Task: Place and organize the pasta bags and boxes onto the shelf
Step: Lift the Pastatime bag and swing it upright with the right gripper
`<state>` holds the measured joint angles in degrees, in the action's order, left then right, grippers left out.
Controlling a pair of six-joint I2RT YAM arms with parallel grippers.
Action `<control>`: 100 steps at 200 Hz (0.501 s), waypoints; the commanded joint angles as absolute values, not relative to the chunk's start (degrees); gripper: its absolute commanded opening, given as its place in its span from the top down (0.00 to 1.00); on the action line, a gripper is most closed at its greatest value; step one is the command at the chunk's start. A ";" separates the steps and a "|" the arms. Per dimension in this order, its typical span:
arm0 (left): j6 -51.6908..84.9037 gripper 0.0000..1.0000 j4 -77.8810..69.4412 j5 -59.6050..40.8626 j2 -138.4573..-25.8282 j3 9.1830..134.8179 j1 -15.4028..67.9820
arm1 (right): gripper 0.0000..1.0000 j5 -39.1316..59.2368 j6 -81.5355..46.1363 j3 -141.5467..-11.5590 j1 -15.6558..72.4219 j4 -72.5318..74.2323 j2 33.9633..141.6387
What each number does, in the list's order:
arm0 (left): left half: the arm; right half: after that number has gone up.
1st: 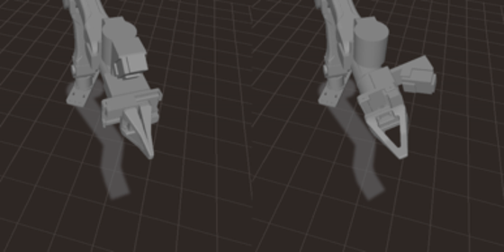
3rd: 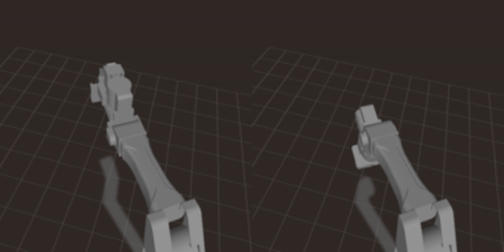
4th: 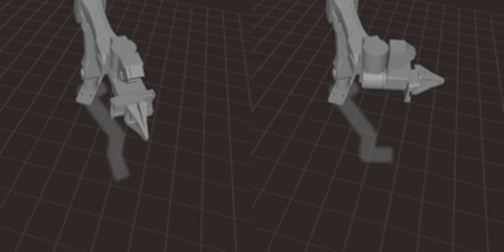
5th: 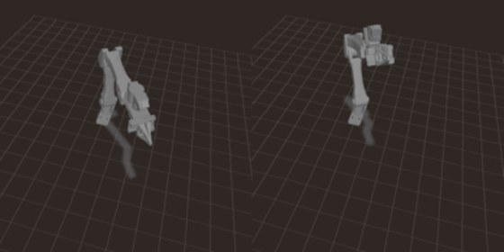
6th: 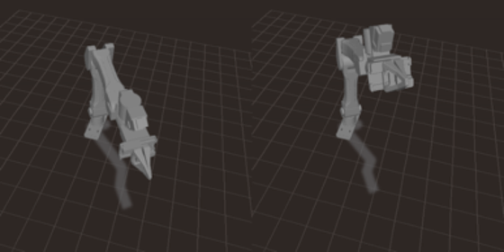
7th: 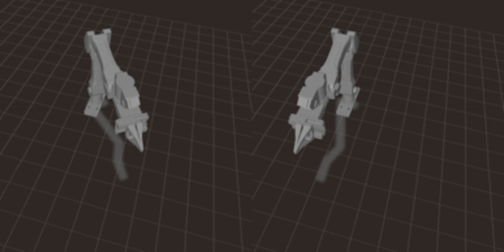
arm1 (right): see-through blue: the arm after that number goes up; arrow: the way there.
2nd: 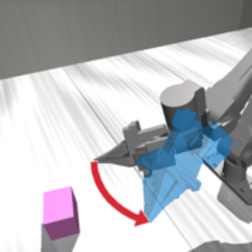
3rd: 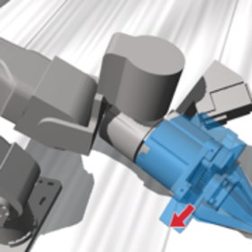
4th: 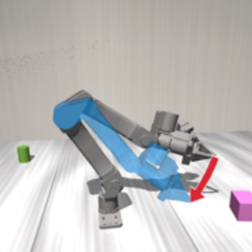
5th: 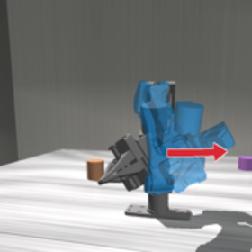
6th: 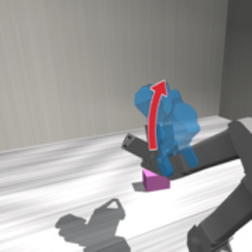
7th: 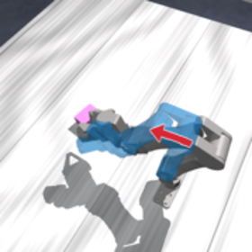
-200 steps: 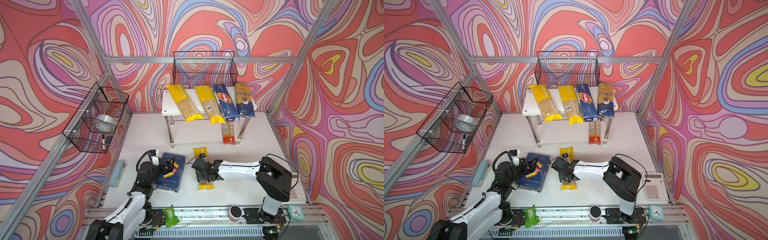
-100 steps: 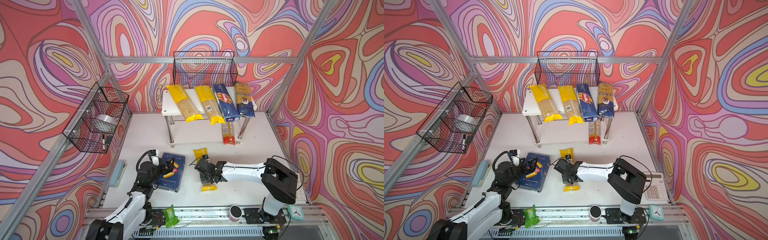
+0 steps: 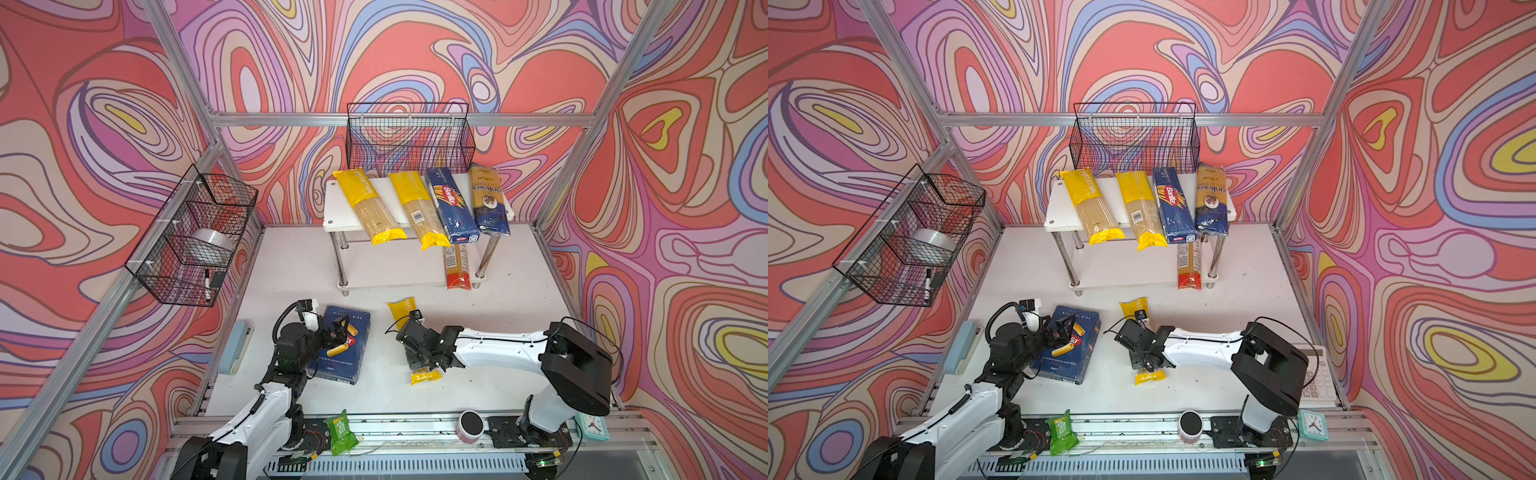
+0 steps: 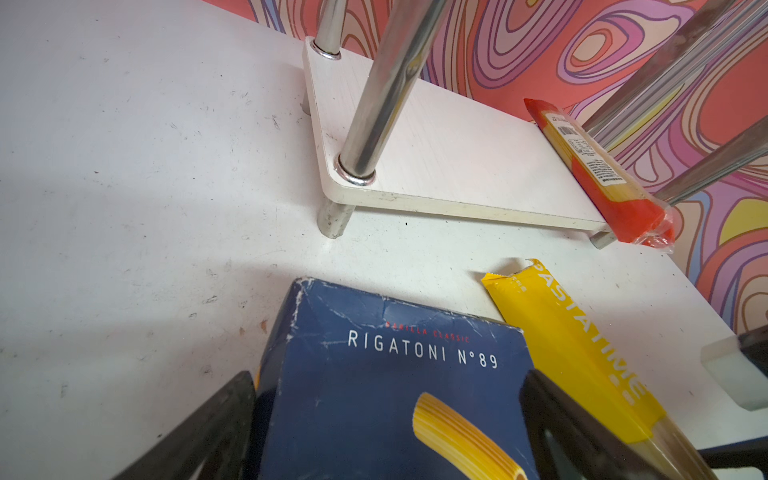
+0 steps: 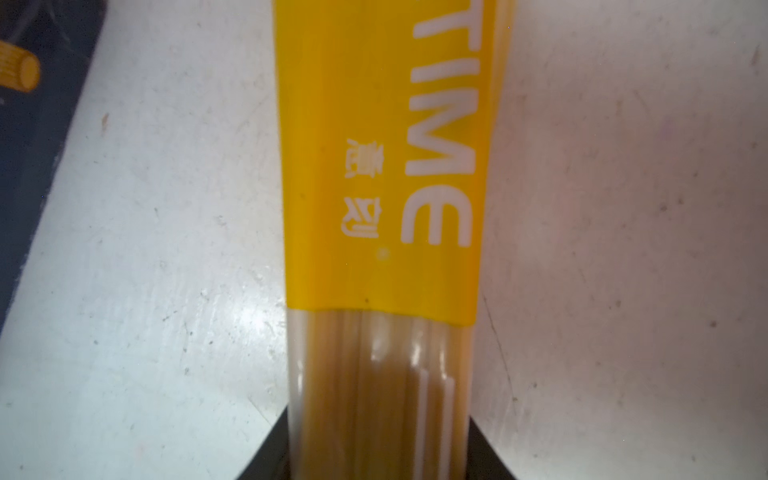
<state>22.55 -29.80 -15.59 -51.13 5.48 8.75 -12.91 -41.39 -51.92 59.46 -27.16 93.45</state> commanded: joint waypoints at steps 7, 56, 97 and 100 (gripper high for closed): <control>22.24 0.00 -30.44 -17.05 -51.33 5.54 9.32 | 1.00 -16.72 -39.39 -52.06 59.73 -20.73 89.89; 22.23 0.00 -30.50 -16.86 -50.45 5.16 9.33 | 1.00 -18.88 -38.53 -48.64 59.72 -15.91 83.86; 22.12 0.00 -30.51 -16.79 -50.12 5.07 9.44 | 1.00 -21.37 -38.49 -43.62 59.68 -10.14 77.61; 22.14 0.00 -30.57 -16.71 -50.10 5.01 9.47 | 1.00 -21.48 -38.32 -43.36 59.68 -9.91 77.29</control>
